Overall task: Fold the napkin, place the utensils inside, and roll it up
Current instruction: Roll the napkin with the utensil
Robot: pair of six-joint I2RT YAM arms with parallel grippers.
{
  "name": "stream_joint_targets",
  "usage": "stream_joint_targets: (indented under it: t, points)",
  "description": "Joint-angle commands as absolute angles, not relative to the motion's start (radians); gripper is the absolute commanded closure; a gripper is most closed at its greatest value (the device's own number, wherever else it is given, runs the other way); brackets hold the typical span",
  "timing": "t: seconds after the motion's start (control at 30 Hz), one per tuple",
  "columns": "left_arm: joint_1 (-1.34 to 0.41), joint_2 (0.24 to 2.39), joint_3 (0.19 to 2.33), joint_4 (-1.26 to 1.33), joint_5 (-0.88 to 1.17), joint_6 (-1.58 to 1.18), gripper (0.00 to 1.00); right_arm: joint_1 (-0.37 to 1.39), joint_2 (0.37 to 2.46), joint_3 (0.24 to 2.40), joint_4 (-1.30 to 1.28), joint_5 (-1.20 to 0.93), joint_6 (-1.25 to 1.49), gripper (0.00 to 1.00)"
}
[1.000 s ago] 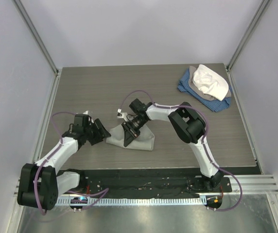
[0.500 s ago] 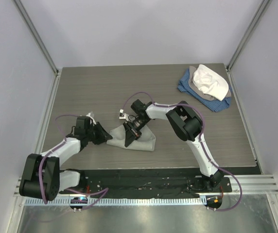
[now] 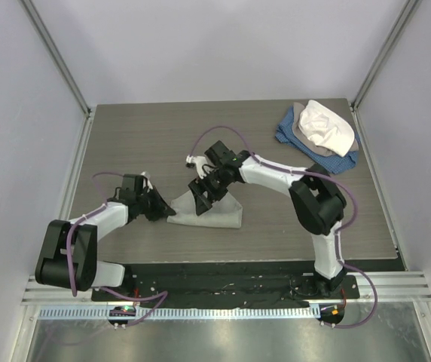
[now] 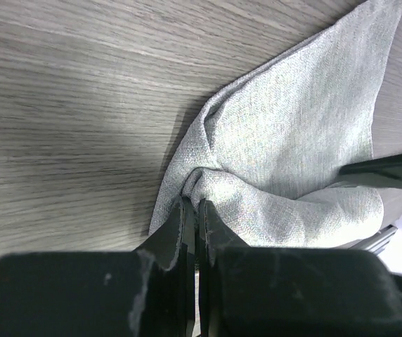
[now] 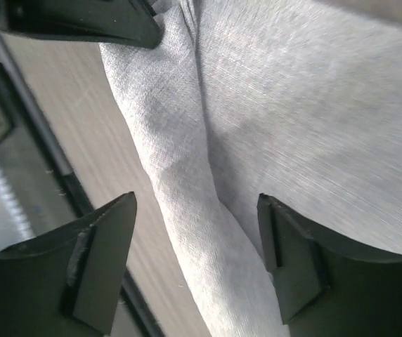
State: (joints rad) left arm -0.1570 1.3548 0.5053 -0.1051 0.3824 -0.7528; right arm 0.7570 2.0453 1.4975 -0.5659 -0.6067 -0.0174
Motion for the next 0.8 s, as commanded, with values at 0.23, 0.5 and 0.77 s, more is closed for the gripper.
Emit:
stream_joint_targets:
  t: [0.23, 0.5, 0.77]
  points:
    - [-0.156, 1.359, 0.583, -0.241, 0.347, -0.721, 1.00, 1.027, 1.782, 1.213, -0.195, 0.047, -0.305, 0.16]
    - [-0.158, 1.367, 0.595, -0.252, 0.351, -0.721, 1.00, 1.065, 1.850, 1.215, -0.173, 0.101, -0.348, 0.16]
    - [-0.156, 1.365, 0.600, -0.250, 0.357, -0.716, 1.00, 1.058, 1.925, 1.256, -0.247, 0.012, -0.347, 0.32]
